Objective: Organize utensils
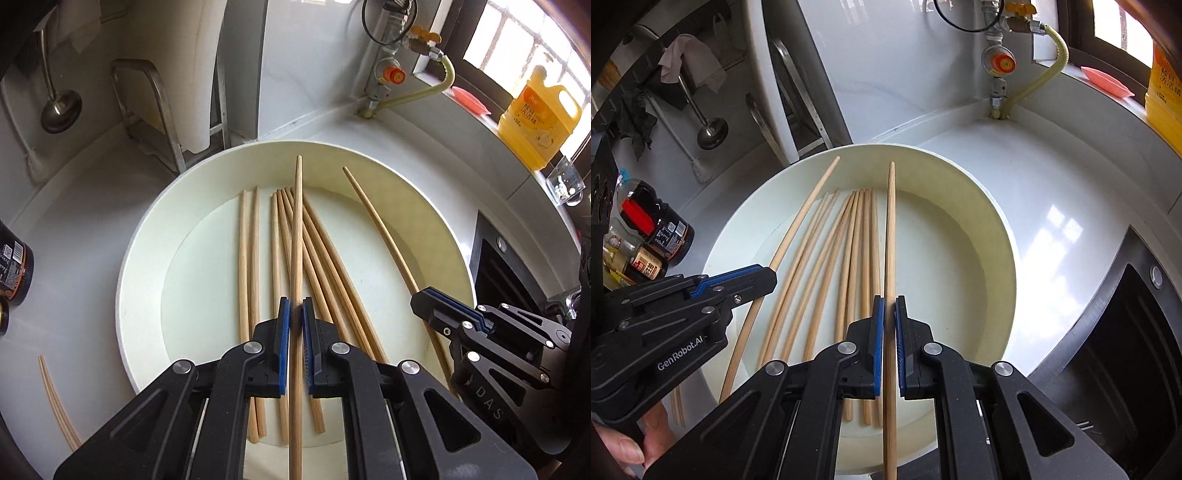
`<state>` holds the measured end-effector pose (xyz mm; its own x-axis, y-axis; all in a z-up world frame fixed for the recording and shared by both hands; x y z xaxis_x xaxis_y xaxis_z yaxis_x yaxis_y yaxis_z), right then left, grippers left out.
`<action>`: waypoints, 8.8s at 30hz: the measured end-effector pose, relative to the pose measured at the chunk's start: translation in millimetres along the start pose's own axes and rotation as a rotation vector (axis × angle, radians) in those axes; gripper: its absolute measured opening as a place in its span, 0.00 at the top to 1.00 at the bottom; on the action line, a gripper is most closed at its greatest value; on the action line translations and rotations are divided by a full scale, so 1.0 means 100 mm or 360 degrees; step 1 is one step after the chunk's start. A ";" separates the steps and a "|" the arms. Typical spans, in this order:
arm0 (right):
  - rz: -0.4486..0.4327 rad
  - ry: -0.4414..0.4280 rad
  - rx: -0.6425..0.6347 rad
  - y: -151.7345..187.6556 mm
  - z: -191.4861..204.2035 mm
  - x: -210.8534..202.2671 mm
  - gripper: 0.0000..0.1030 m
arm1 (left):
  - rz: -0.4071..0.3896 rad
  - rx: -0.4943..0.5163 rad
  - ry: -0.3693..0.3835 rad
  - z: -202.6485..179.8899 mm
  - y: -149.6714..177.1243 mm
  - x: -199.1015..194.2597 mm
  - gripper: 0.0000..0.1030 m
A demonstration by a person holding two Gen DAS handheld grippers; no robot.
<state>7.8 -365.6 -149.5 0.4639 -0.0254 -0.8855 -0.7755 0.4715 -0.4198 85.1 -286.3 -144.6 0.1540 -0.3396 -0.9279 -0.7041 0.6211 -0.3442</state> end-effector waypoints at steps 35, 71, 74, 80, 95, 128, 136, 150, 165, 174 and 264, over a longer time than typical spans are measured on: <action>-0.0036 -0.0001 -0.0131 0.11 0.46 -0.22 0.76 | -0.0114 -0.0239 -0.0166 0.77 0.37 -0.63 0.27; 0.0057 -0.0141 -0.0577 0.79 2.47 0.04 0.60 | -0.0123 -0.0711 -0.0364 2.71 1.86 -1.11 0.25; 0.0105 -0.0145 -0.0614 0.88 2.63 0.19 0.59 | -0.0105 -0.0750 -0.0400 2.89 2.02 -1.07 0.25; 0.0191 -0.0176 -0.0660 1.04 2.93 0.49 0.59 | -0.0068 -0.0822 -0.0430 3.21 2.29 -1.01 0.25; 0.0302 -0.0170 -0.0763 1.28 3.41 0.98 0.55 | -0.0013 -0.0925 -0.0449 3.56 2.71 -0.93 0.25; 0.0211 0.0007 -0.0803 1.22 2.93 1.05 0.85 | 0.0001 -0.0810 -0.0390 3.07 2.35 -0.51 0.24; 0.0214 -0.0030 -0.0767 1.13 2.69 1.00 0.83 | 0.0013 -0.0766 -0.0415 2.97 2.28 -0.41 0.24; 0.0201 -0.0026 -0.0921 1.08 2.71 1.06 0.71 | 0.0008 -0.0751 -0.0479 2.92 2.28 -0.32 0.20; 0.0176 -0.0051 -0.1056 1.14 2.85 1.06 0.94 | -0.0012 -0.0693 -0.0421 2.69 2.20 -0.34 0.93; 0.0229 -0.0159 -0.0913 1.14 2.83 0.95 0.94 | 0.0041 -0.0745 -0.0366 2.68 2.31 -0.40 0.93; -0.0110 0.0034 -0.0146 0.19 0.29 -0.61 0.56 | -0.0178 -0.0306 -0.0304 0.53 0.44 -0.97 0.12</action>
<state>-23.2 -329.7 -97.7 0.5091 -0.0745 -0.8575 -0.7784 0.3852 -0.4957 76.1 -188.8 -76.9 0.3529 -0.2476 -0.9023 -0.7910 0.4361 -0.4291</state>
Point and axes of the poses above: each gripper's, at about its wrist camera, not at the fingertips, and x roughly the way its jaws point, z to its left, y to its underside, the point moved 7 cm from there along x, roughly the way its jaws point, and after that the axes turned 7 degrees about z, right-handed, at the moved point
